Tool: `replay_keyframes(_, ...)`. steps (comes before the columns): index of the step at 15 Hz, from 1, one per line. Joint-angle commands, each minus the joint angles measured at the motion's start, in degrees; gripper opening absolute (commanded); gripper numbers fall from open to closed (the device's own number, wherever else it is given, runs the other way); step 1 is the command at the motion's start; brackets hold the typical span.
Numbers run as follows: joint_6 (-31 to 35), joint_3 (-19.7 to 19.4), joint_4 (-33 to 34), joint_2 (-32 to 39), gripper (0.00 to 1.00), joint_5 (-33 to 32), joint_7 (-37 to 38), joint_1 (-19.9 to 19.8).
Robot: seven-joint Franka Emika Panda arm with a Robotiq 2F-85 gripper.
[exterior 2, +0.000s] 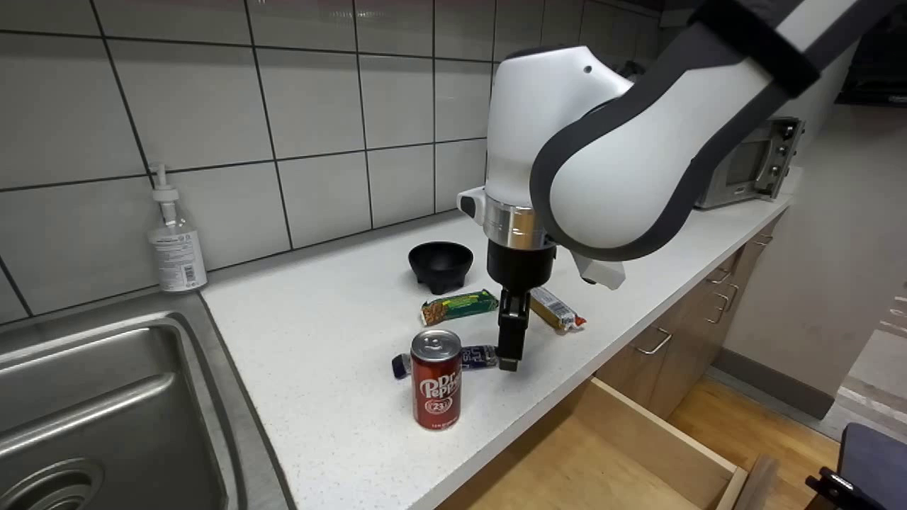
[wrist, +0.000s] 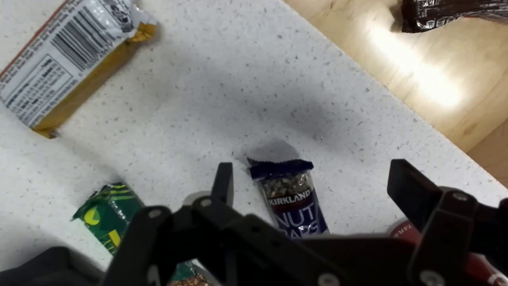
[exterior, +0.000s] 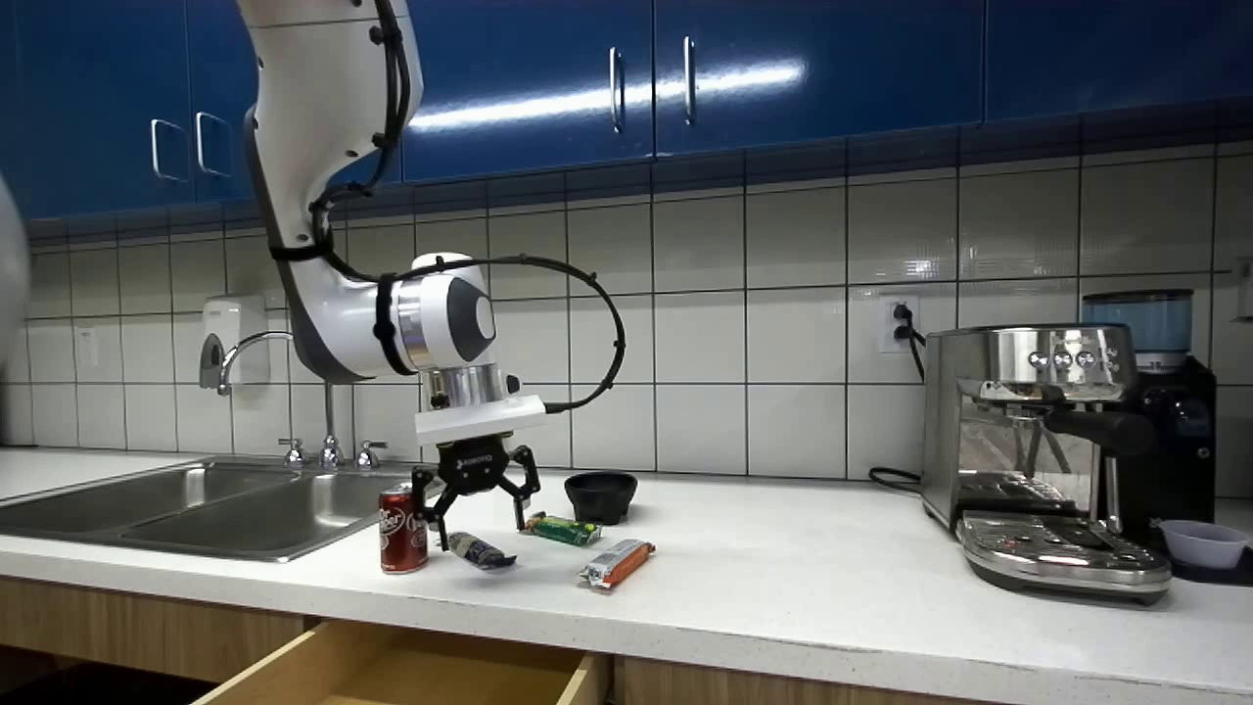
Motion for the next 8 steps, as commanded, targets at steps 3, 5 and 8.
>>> replay_keyframes(3, -0.37, 1.74, 3.89, 3.62, 1.00, 0.20, -4.44, -1.43)
replay_keyframes(5, -0.67, 1.83, 5.09, 4.83, 1.00, -0.22, -5.17, -1.36)
replay_keyframes(8, -0.80, 2.25, 6.86, 6.48, 1.00, -0.07, -6.35, -1.50)
